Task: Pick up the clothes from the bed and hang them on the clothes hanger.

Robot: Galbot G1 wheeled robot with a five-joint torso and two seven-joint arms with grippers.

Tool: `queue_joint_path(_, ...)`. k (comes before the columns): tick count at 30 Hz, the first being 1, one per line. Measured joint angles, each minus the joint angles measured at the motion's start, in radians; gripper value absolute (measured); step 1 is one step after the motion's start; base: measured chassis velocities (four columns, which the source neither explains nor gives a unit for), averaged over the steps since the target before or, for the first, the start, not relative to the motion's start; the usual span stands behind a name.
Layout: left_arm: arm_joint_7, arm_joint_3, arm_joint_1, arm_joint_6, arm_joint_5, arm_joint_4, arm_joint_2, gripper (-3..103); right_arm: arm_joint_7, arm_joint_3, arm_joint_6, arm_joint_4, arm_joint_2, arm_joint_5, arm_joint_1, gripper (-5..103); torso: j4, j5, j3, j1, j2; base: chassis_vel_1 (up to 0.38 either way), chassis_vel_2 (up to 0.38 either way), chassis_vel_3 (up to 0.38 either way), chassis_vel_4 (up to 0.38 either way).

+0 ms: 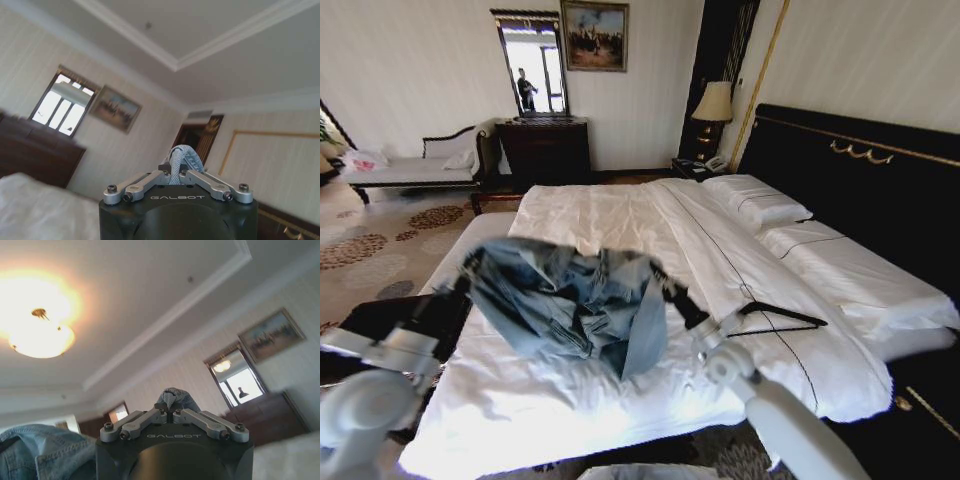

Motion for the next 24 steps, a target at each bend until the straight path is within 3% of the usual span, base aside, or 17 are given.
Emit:
queue_joint_path(6,-0.087,-0.191,0.006,0.020,-0.217,-0.200,0.077,2,-0.003,0.106,-0.024,0.172,-0.059,0.138,0.076,1,0.0003,-0.0001,0.000,0.000,0.000,0.000,0.000,0.000,0.000)
queue_joint_path(7,-0.100,-0.253,0.022,0.024,-0.298,-0.249,0.092,2,-0.007,0.158,-0.032,0.238,-0.082,0.174,0.069,1,0.0003,0.0001,0.000,0.000,0.000,0.000,0.000,0.000,0.000)
queue_joint_path(14,-0.116,-0.400,0.069,0.027,-0.440,-0.260,0.111,2,0.006,0.314,-0.038,0.395,-0.135,0.244,-0.002,1,0.0000,-0.0001,0.000,0.000,0.000,0.000,0.000,0.000,0.000)
queue_joint_path(19,-0.156,-0.488,0.076,0.028,-0.614,-0.257,0.125,2,0.143,0.435,-0.072,0.539,-0.174,0.261,-0.100,1,-0.0003,-0.0001,0.000,0.000,0.000,0.000,0.000,0.000,0.000)
queue_joint_path(21,-0.173,-0.445,0.080,0.032,-0.661,-0.255,0.095,2,0.281,0.465,-0.134,0.552,-0.178,0.261,-0.147,1,-0.0003,0.0004,0.000,0.000,0.000,0.000,0.000,0.000,0.000)
queue_joint_path(22,-0.173,-0.445,0.080,0.032,-0.661,-0.255,0.095,2,0.281,0.465,-0.134,0.552,-0.178,0.261,-0.147,1,-0.0003,0.0004,0.000,0.000,0.000,0.000,0.000,0.000,0.000)
queue_joint_path(24,-0.196,-0.348,0.091,0.046,-0.653,-0.253,0.034,2,0.408,0.442,-0.205,0.553,-0.165,0.248,-0.181,1,0.0002,-0.0004,0.000,-0.001,0.000,0.000,0.000,0.000,0.000)
